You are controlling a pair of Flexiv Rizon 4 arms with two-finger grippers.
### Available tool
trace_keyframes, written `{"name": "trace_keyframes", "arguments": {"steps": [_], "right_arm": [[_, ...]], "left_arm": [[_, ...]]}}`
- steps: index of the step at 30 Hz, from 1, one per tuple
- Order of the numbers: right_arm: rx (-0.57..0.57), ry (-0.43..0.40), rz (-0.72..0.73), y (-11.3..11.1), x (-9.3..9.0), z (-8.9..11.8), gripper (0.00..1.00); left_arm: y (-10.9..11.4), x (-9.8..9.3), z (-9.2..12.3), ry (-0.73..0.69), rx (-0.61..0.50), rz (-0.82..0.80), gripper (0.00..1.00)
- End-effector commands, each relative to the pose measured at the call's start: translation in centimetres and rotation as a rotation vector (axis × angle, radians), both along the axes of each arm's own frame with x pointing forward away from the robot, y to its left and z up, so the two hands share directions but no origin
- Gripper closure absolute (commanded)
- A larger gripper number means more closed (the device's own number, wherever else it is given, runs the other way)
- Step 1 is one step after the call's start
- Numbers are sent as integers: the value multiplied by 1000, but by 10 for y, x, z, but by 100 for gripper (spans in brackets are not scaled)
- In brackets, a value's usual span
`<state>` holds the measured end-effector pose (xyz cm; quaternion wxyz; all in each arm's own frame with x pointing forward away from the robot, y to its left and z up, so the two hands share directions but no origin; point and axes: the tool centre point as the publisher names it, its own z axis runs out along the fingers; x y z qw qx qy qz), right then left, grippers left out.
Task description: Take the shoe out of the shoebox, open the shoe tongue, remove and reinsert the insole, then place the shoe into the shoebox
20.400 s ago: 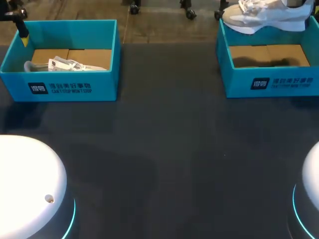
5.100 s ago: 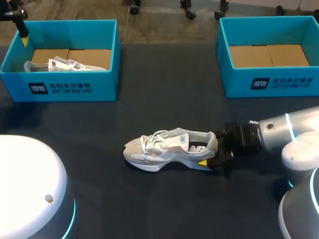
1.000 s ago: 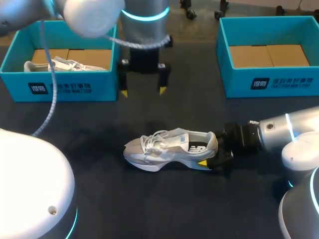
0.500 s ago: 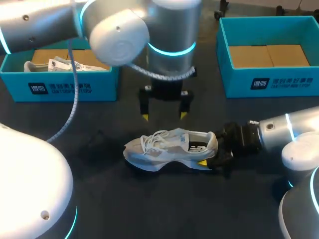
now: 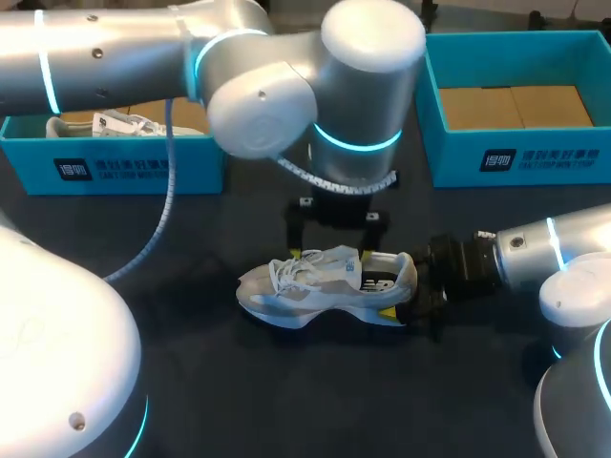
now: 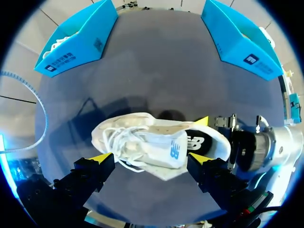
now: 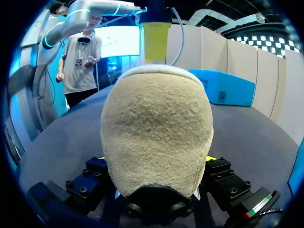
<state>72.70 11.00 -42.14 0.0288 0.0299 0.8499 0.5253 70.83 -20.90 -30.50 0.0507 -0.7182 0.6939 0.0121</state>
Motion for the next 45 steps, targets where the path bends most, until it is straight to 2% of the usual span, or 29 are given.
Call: {"name": "trace_keyframes", "arguments": {"steps": [1,11,20,33,45], "right_arm": [[-3,0,-1,1,0,-1,100],[-3,0,-1,1,0,-1,100],[-3,0,-1,1,0,-1,100],[-3,0,-1,1,0,-1,100],[-3,0,-1,1,0,-1,100]], "left_arm": [[-10,-1,-9,0,17,-2,0],[-26,3,-24,9,44,-19,0],[-27,5,-40,14,93,-19,0],[-6,0,-60,15,181,-12,0],[25,-7,-45,6,226,-24,1]]}}
